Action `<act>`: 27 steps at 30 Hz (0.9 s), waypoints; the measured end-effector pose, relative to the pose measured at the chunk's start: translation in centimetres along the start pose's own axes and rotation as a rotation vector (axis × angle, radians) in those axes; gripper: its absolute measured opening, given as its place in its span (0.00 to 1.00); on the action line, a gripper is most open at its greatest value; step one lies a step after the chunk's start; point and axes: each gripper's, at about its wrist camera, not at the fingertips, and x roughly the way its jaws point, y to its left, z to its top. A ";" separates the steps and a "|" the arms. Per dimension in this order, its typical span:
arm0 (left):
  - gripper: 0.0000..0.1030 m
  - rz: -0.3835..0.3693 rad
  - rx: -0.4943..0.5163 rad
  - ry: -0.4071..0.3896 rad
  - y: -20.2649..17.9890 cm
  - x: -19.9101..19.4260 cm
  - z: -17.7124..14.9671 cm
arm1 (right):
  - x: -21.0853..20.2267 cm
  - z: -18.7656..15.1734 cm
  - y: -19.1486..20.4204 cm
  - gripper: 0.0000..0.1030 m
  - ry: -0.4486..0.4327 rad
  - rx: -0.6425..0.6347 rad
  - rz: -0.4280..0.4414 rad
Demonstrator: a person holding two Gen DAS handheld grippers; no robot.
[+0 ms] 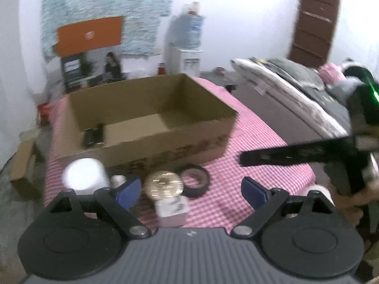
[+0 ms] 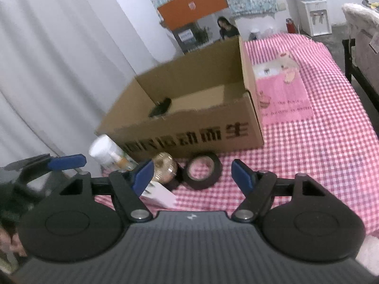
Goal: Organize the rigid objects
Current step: 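Move the right tool to the black electrical tape roll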
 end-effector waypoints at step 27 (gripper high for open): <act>0.55 0.057 0.164 0.240 -4.7 15.5 -0.3 | 12.9 2.7 -2.1 0.26 0.303 -0.211 -0.003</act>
